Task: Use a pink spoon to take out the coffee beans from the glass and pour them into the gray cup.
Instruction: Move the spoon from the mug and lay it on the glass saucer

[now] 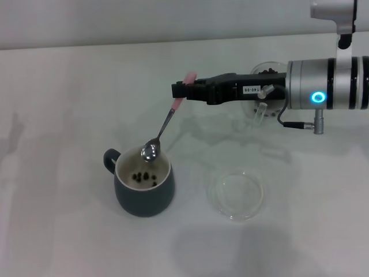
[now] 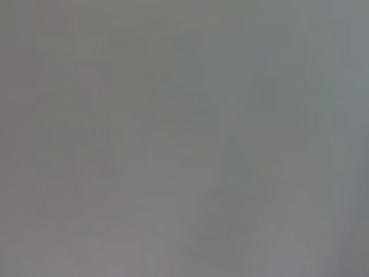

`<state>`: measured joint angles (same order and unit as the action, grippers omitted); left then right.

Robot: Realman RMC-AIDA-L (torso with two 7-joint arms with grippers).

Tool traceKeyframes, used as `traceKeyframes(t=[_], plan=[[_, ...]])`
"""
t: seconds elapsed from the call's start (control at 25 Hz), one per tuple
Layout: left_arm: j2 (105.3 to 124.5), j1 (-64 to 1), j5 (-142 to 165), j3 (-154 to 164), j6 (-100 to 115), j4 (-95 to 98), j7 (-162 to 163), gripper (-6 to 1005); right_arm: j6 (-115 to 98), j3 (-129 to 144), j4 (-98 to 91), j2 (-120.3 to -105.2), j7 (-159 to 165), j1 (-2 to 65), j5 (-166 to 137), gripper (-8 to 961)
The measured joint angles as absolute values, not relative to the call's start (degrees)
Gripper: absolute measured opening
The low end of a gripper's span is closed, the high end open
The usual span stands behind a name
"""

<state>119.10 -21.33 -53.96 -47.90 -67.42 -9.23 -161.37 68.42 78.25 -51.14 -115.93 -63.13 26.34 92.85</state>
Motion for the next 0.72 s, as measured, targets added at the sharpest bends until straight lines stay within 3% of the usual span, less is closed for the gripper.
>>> traceKeyframes(t=[0.48,0.64,0.72], plan=[[119.10,-21.9,-54.0,-47.9,-67.2,-9.5,-161.4,882,78.8,70.6,-50.4,-115.04,-65.0,22.7,99.9,146],[119.09,-21.9,-54.0,-47.9,-67.2,-9.5,-161.4,882,84.8,60.8,-44.6,-112.69,-66.3,22.0,99.2,146],[119.09,-22.0,-54.1,-47.9,-67.3,-9.4,-161.4,882,87.1,57.8,-39.5,-110.17,-67.5,21.8,98.7,146]])
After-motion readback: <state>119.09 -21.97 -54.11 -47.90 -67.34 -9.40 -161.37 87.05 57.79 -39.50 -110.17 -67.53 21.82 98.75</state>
